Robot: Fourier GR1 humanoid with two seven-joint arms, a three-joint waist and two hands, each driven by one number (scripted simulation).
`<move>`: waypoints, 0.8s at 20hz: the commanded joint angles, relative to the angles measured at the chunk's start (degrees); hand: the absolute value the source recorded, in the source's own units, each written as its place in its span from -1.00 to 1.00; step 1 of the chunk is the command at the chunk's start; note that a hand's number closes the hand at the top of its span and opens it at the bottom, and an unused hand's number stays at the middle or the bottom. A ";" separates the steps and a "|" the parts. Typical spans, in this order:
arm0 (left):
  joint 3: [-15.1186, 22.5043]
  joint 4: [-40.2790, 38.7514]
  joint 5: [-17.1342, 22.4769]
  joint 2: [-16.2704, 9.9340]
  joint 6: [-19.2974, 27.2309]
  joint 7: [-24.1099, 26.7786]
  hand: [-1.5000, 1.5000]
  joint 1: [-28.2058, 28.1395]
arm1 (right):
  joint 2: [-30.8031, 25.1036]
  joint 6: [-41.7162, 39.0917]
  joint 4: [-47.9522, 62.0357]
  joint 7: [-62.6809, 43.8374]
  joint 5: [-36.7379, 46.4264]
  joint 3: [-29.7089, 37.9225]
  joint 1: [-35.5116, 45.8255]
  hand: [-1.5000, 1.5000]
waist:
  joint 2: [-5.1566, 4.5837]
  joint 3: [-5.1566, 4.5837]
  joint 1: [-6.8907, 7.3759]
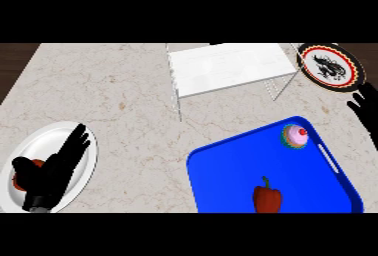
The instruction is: Pick the cupcake from the tray and place it in the tiered shelf
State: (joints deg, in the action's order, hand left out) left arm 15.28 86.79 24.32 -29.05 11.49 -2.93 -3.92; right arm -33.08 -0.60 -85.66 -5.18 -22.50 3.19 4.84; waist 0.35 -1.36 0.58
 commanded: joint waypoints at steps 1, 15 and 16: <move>0.59 -3.29 -1.17 3.48 1.04 0.70 0.00 0.64 | -1.29 4.15 -4.37 -0.59 1.72 3.71 -2.58 1.00 | -0.22 1.30 -1.43; -3.38 -11.60 1.16 5.18 0.65 -6.58 0.00 5.69 | 5.56 21.71 -18.52 -1.41 9.85 16.25 -31.57 -1.00 | -0.16 1.29 -2.18; -3.31 -13.79 0.37 5.98 0.20 -4.29 0.00 5.01 | 4.67 20.86 -20.41 -3.85 10.96 14.18 -30.41 -1.00 | -0.24 1.27 -1.81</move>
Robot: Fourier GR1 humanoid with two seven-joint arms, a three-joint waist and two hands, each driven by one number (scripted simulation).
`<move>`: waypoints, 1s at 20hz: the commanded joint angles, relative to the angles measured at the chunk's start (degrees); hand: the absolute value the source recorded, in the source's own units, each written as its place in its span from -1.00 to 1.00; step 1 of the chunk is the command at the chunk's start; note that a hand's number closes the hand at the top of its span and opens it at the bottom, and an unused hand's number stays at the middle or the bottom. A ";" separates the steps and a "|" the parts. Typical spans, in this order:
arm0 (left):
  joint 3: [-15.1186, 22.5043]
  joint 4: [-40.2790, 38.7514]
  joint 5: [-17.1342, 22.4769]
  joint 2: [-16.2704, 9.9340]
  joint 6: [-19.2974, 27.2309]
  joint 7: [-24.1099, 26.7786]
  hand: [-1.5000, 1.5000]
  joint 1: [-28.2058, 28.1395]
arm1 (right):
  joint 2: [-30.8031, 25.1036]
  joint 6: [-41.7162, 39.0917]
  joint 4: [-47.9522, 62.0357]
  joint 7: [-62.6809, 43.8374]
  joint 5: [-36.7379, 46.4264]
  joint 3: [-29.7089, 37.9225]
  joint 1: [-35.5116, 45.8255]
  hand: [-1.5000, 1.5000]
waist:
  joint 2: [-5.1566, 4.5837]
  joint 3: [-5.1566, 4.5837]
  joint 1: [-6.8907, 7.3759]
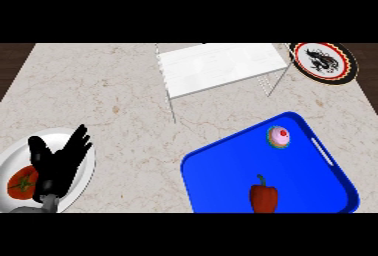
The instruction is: Pick the cupcake from the tray and place it in the tiered shelf
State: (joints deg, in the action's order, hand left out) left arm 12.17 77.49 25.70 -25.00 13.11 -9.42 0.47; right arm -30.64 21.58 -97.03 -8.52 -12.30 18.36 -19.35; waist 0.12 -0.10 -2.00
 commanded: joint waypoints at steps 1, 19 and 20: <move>0.10 -4.25 -1.17 2.67 -1.11 0.73 0.00 2.08 | 3.10 -3.33 -5.50 3.30 1.49 -2.16 -4.78 -1.00 | -0.07 0.06 1.13; -1.55 -3.94 -3.02 2.27 -2.42 -4.45 0.00 7.86 | -18.73 -1.27 -23.79 -57.21 9.11 -12.87 17.18 -1.00 | -0.70 -0.04 4.06; -0.08 -3.38 -4.12 3.17 -2.85 -1.83 0.00 4.84 | -17.96 0.04 -20.69 -57.69 12.28 -15.66 19.65 -1.00 | -0.73 -0.04 4.66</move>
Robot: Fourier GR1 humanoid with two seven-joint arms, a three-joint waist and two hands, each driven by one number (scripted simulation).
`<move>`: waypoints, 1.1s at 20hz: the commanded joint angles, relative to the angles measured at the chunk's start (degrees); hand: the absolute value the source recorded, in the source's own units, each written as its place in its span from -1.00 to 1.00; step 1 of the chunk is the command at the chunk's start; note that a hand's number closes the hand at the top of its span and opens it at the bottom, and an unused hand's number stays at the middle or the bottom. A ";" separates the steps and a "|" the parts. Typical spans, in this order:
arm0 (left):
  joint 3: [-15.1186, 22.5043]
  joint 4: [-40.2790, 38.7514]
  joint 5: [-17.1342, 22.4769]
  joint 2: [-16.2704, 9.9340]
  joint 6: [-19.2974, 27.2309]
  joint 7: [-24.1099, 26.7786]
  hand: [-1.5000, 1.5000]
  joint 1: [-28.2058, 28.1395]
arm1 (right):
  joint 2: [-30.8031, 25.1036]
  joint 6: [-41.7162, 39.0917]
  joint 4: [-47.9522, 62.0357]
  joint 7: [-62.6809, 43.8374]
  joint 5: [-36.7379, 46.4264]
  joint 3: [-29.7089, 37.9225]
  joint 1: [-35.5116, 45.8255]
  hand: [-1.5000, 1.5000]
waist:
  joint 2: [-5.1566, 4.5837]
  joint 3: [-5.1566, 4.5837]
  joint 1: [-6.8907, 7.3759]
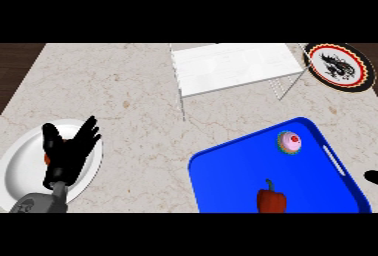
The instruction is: Pick the cupcake from the tray and place it in the tiered shelf
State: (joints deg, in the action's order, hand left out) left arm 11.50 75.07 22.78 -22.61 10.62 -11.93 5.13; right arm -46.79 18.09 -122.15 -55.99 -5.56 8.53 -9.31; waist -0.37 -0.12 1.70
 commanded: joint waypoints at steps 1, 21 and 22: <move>0.84 1.96 -0.51 1.02 0.29 -2.22 0.00 -0.15 | -3.12 1.31 6.26 -12.40 4.20 -4.60 11.94 -1.00 | -0.02 0.03 0.52; -2.80 -1.54 -1.06 1.17 -2.52 -1.79 0.00 0.59 | 7.89 -4.14 20.36 -26.27 16.64 -23.66 26.84 -1.00 | 0.30 0.01 -1.25; -3.20 -0.79 -1.23 1.56 -1.55 -1.05 0.00 -0.66 | 7.73 -4.31 22.37 -25.17 17.44 -23.13 26.60 -1.00 | 0.32 0.04 -1.10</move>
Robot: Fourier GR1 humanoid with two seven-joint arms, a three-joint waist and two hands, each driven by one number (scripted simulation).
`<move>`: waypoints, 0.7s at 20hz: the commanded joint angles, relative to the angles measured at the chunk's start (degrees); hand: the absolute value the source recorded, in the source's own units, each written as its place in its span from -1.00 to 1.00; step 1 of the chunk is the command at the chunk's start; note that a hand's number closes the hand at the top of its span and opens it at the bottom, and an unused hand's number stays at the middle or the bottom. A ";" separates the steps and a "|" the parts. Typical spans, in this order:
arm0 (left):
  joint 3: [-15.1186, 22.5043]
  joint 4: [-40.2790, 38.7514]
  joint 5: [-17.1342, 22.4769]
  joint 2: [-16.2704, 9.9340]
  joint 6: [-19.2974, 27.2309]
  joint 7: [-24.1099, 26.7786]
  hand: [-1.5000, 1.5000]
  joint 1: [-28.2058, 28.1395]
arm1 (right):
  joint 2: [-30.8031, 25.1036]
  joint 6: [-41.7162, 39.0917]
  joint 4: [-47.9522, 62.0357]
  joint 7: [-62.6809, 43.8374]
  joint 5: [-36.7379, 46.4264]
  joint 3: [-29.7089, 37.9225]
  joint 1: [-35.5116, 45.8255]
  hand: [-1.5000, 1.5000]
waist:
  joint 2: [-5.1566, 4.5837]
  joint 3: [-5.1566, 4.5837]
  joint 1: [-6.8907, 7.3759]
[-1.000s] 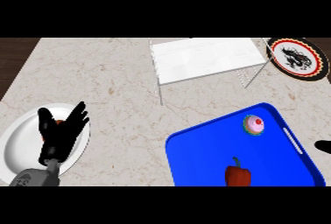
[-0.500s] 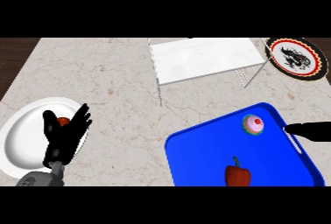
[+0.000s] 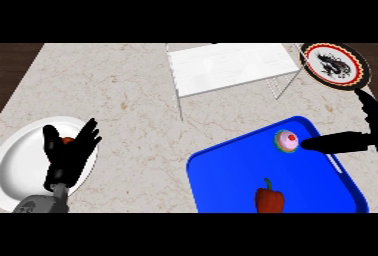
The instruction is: Pick the cupcake from the tray and place it in the tiered shelf
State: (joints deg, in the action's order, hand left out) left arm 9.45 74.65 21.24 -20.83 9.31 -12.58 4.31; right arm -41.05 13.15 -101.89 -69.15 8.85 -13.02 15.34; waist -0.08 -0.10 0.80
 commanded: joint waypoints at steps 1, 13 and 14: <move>-0.55 0.70 -0.09 -0.31 -0.73 -0.25 0.00 -0.41 | 1.93 -0.42 4.15 -11.88 2.92 -0.88 3.54 -1.00 | 0.03 0.03 0.02; -3.49 0.96 -0.29 -1.64 -1.57 -1.64 0.00 -0.16 | 9.22 -0.16 7.51 -12.29 10.28 -2.95 3.81 -1.00 | 0.12 0.04 -0.57; -2.59 0.59 -0.35 0.19 -1.95 0.11 0.00 -0.39 | 10.93 0.42 8.92 -14.17 13.16 -4.86 5.51 -1.00 | 0.06 0.00 -0.32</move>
State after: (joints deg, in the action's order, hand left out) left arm 7.52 75.65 20.48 -20.79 8.68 -13.16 3.53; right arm -33.29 13.04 -94.93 -70.03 18.18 -16.37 18.23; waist 0.04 -0.08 0.38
